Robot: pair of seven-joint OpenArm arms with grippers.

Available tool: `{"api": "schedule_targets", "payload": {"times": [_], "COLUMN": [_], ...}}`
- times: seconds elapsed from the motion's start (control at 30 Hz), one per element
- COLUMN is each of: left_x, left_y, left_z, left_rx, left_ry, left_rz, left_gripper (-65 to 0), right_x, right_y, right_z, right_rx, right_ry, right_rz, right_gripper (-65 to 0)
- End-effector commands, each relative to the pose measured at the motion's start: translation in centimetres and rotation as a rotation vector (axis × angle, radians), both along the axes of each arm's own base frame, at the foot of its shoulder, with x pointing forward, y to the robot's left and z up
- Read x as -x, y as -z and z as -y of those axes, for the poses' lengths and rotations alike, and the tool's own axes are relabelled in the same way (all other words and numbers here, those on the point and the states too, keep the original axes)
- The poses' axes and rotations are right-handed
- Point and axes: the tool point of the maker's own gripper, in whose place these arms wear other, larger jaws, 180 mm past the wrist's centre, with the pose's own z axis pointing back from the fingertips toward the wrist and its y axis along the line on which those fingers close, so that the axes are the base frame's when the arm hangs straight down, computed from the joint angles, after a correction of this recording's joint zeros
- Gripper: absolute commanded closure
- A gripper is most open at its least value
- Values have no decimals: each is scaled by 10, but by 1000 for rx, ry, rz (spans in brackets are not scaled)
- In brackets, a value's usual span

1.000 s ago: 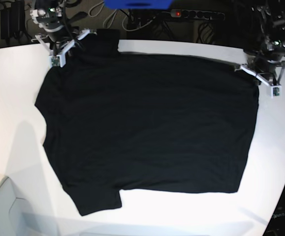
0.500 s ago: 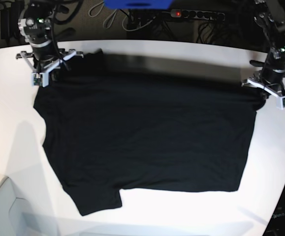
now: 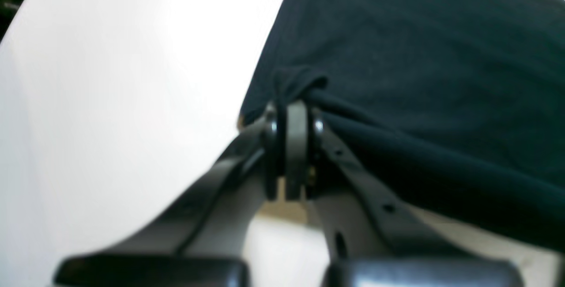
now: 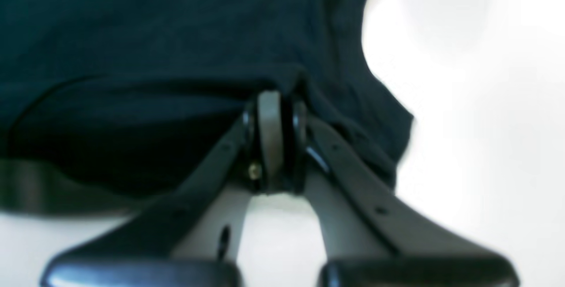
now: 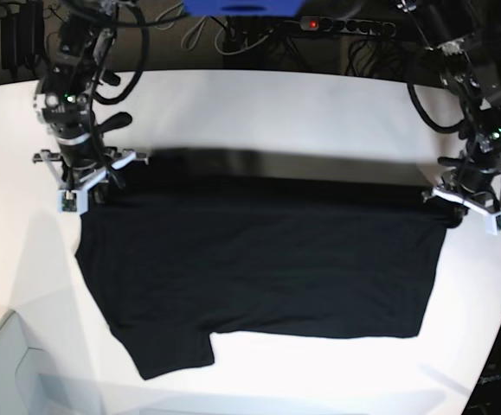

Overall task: Layout the t-shirt on the table in an organized manner, then fold the t-shirt properly
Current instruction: 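Lift the shirt's shoulder edge with both grippers and pull it toward the robot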

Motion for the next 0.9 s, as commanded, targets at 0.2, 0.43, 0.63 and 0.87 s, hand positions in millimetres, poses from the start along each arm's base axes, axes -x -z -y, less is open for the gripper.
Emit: {"api": "schedule_targets", "payload": {"times": [0.2, 0.43, 0.63, 0.87], "left_x": [-35, -59, -71, -86], "left_y": [-26, -18, 2, 6], "left_z": [-12, -12, -10, 9], "left_rx": [2, 62, 126, 105], "left_ry": [-23, -37, -50, 36], "left_rz": [94, 86, 43, 9], "left_gripper": [-1, -3, -5, -45], "right_x": [-39, -67, -78, -78], "right_y": [-8, -4, 7, 9], "right_z": [4, 3, 0, 0], "right_rx": [18, -11, -39, -40], "right_ry": [-36, -37, -39, -40], "right_rz": [45, 48, 19, 15], "right_gripper": [0, 0, 0, 0]}}
